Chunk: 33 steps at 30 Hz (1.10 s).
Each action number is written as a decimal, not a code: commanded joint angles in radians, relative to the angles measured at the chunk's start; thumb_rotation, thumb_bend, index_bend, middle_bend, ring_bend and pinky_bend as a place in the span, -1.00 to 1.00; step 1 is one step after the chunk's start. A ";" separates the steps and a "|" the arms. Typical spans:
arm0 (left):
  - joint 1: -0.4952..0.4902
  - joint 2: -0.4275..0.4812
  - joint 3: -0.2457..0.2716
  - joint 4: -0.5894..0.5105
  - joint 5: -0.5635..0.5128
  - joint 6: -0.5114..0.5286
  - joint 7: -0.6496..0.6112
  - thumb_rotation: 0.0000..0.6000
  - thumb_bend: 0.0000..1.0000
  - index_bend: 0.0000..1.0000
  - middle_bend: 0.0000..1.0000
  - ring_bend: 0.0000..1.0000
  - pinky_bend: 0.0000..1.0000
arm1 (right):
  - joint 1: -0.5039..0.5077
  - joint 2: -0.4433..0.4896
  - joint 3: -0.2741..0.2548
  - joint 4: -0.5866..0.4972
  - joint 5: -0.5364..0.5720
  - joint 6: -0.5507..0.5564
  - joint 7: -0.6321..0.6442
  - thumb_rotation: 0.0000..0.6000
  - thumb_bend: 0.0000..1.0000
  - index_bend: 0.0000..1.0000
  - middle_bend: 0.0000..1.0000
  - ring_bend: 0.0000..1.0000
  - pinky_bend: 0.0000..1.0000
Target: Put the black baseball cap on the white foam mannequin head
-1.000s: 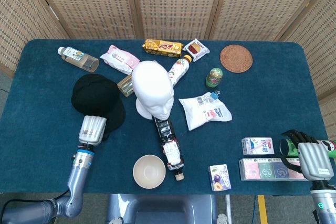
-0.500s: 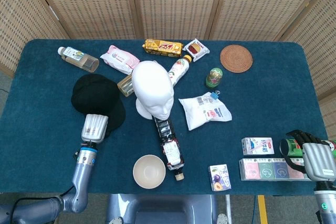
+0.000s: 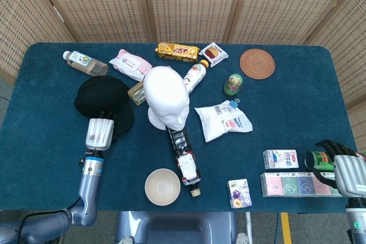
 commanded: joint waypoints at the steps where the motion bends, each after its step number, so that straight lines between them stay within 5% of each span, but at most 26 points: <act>1: -0.010 0.021 -0.024 -0.011 -0.002 -0.001 -0.011 1.00 -0.74 -0.12 -0.22 -0.51 -0.04 | -0.003 0.002 0.003 -0.003 -0.005 0.010 0.001 1.00 -0.47 -0.43 -0.44 -0.44 -0.36; 13: -0.071 0.089 -0.118 0.013 -0.057 -0.083 -0.081 1.00 -0.53 -0.13 -0.25 -0.52 -0.05 | -0.006 0.004 0.019 -0.019 -0.022 0.045 -0.007 1.00 -0.47 -0.43 -0.44 -0.44 -0.36; 24: -0.128 0.060 -0.127 0.168 -0.092 -0.188 -0.174 1.00 -0.29 -0.13 -0.25 -0.52 0.01 | -0.008 0.018 0.028 -0.048 -0.023 0.061 -0.038 1.00 -0.49 -0.43 -0.44 -0.45 -0.36; 33: -0.116 0.072 -0.110 0.181 -0.088 -0.168 -0.198 1.00 0.16 0.35 -0.09 -0.11 0.41 | -0.008 0.027 0.032 -0.063 -0.028 0.064 -0.043 1.00 -0.51 -0.43 -0.44 -0.45 -0.36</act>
